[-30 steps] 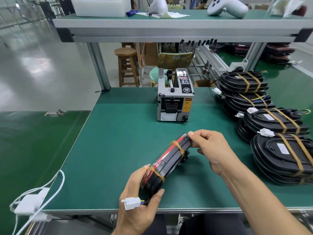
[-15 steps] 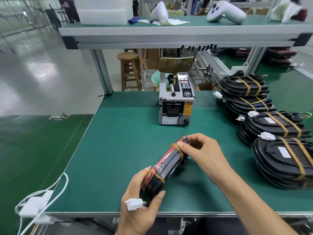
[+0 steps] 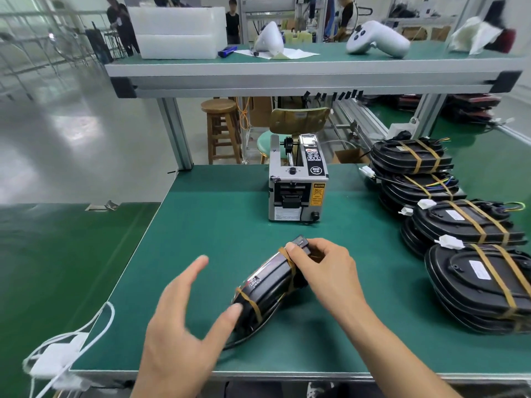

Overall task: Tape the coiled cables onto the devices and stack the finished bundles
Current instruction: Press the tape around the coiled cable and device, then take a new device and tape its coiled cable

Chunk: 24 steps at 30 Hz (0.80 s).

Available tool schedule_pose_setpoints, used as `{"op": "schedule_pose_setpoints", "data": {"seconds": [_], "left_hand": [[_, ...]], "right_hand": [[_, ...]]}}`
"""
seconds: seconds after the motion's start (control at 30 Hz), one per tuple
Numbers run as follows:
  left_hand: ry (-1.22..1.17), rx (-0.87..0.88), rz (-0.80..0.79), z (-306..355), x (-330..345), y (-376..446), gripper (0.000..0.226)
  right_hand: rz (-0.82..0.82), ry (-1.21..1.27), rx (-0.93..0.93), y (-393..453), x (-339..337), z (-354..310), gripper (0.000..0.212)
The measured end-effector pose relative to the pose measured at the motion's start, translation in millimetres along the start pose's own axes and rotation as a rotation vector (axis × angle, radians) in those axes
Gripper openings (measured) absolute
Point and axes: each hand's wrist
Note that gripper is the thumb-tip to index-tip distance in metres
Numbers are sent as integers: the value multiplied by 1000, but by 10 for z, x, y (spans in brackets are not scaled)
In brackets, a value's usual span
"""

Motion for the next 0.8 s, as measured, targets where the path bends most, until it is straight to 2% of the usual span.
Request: {"op": "schedule_pose_setpoints", "data": {"seconds": [0.07,0.13,0.2,0.3,0.33,0.43,0.53,0.67,0.8], "left_hand": [[215,-19,-110,118,20,179,81],[309,-76,-232,186,104,356,81],[310,-88,-304,216,170,452,63],[228,-75,-309,223,222,453,38],[214,-80,-296,213,227,442,36],[185,-89,-277,207,226,421,36],[170,-78,-294,217,220,419,30],[151,-81,-303,218,217,406,36],[142,-68,-300,205,217,397,32]], "right_hand": [[-5,-29,16,13,31,-42,27],[-21,-60,37,44,31,-52,34],[-66,-90,48,83,-21,-64,47],[-92,1,-11,255,-148,-82,62],[-55,54,-25,369,-178,-90,56],[49,176,2,798,-184,-163,18],[107,246,73,1155,-90,-222,24],[214,342,144,1309,23,-240,17],[204,528,188,1323,73,-227,17]]}}
Point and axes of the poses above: each hand's wrist, its own y-axis towards the middle knuckle, its own x-axis out of the palm, z = x × y, and after that the axes turned 12 degrees about -z, right-handed
